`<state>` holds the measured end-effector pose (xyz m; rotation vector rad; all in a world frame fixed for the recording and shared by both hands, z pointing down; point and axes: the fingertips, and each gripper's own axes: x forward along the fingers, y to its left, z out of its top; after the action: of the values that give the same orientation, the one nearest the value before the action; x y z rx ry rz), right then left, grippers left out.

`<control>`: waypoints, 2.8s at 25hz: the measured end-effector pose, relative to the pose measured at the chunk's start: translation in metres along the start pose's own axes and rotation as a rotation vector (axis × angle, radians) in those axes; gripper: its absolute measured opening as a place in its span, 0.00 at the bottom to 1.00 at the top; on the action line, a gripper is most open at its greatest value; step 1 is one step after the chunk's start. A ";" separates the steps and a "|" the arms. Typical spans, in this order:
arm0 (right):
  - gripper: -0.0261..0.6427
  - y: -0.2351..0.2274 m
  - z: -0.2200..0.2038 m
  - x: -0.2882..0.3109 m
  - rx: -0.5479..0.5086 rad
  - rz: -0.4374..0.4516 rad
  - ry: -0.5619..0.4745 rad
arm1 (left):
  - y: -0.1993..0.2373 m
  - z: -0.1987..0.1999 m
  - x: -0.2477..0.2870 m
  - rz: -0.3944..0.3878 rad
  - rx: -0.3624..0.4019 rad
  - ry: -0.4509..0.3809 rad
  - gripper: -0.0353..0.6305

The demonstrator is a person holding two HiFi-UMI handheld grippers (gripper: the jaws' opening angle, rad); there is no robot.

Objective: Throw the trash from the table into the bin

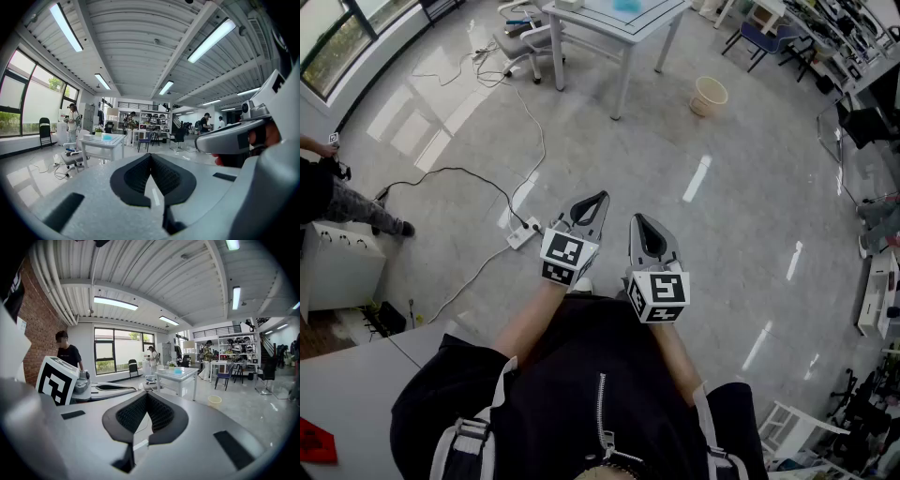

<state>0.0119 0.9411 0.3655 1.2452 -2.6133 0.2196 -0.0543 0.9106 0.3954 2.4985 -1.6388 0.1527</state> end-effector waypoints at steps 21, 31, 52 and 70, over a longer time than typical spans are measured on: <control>0.05 0.002 0.001 0.023 0.055 -0.001 -0.015 | 0.016 -0.014 0.016 -0.039 -0.031 0.033 0.06; 0.05 -0.013 -0.004 0.031 0.067 0.010 -0.013 | 0.017 -0.014 0.030 -0.025 -0.027 0.037 0.06; 0.05 -0.092 0.013 0.093 0.078 0.064 0.008 | 0.033 -0.001 0.125 0.009 -0.028 0.089 0.06; 0.05 -0.227 0.033 0.136 0.072 0.171 0.031 | 0.015 0.027 0.258 0.082 -0.049 0.119 0.06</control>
<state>0.1010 0.6900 0.3792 1.0309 -2.7076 0.3640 0.0348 0.6672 0.4130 2.3398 -1.6765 0.2628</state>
